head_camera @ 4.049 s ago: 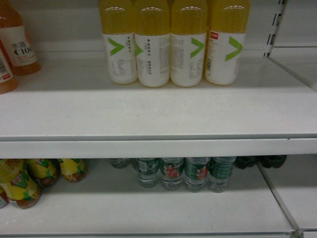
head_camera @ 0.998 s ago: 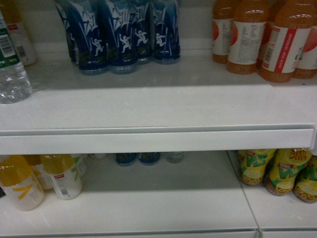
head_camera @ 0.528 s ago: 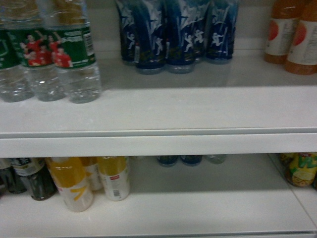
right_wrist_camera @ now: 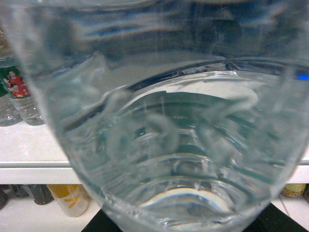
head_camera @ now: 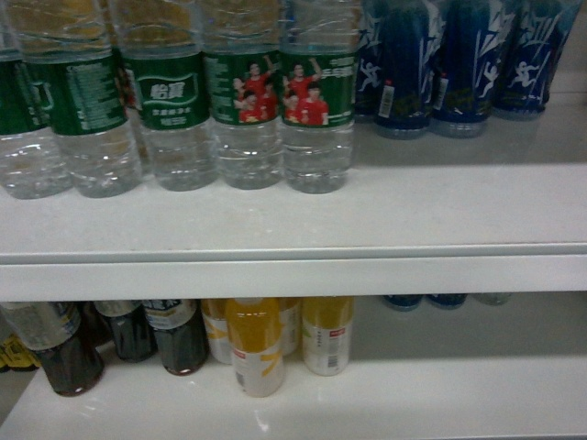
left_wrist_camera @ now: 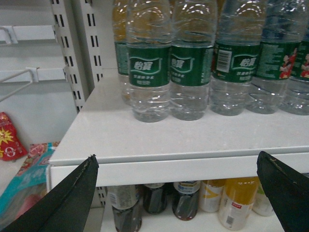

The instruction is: Move water from second to third shelf

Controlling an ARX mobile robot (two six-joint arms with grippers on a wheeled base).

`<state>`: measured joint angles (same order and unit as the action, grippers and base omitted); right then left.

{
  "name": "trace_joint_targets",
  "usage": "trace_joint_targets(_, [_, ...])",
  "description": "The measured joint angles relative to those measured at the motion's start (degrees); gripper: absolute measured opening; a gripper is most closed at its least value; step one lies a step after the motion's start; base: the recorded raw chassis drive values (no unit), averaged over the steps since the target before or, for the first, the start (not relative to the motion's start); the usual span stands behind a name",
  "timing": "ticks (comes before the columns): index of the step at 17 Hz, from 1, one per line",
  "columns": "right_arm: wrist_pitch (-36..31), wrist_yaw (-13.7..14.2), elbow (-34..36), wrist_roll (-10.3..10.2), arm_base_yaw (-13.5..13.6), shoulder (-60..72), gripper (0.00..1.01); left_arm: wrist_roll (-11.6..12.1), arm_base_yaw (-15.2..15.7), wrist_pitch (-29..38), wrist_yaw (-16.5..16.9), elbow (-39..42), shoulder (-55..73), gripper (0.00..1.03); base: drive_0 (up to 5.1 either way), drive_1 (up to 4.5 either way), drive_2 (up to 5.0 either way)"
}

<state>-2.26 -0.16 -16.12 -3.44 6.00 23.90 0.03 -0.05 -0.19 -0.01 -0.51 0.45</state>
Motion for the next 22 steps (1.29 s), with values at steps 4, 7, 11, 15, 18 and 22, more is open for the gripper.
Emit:
trace_joint_targets(4, [0.37,0.17,0.00,0.00,0.00,0.04,0.38,0.00,0.00,0.00,0.02,0.00,0.00,0.98,-5.1,2.36,2.4])
trace_joint_targets(7, [0.24,0.17,0.00,0.00,0.00,-0.02,0.38,0.00,0.00,0.04,0.00,0.00,0.00,0.98,-5.1,2.36,2.4])
trace_joint_targets(11, [0.07,0.15,0.00,0.00,0.00,0.02,0.38,0.00,0.00,-0.24,0.00,0.00,0.00,0.98,-5.1,2.39,2.4])
trace_joint_targets(15, [0.04,0.15,0.00,0.00,0.00,0.00,0.38,0.00,0.00,-0.02,0.02,0.00,0.00,0.98,-5.0,2.46,2.5])
trace_joint_targets(18, [-0.13,-0.79,0.00,0.00,0.39,-0.02,0.38,0.00,0.00,0.04,-0.17,0.00,0.00,0.98,-1.7,0.82,0.8])
trace_joint_targets(22, [0.11,0.13,0.00,0.00,0.31,0.00,0.38,0.00,0.00,-0.04,-0.02,0.00,0.00,0.98,0.0,0.00,0.0])
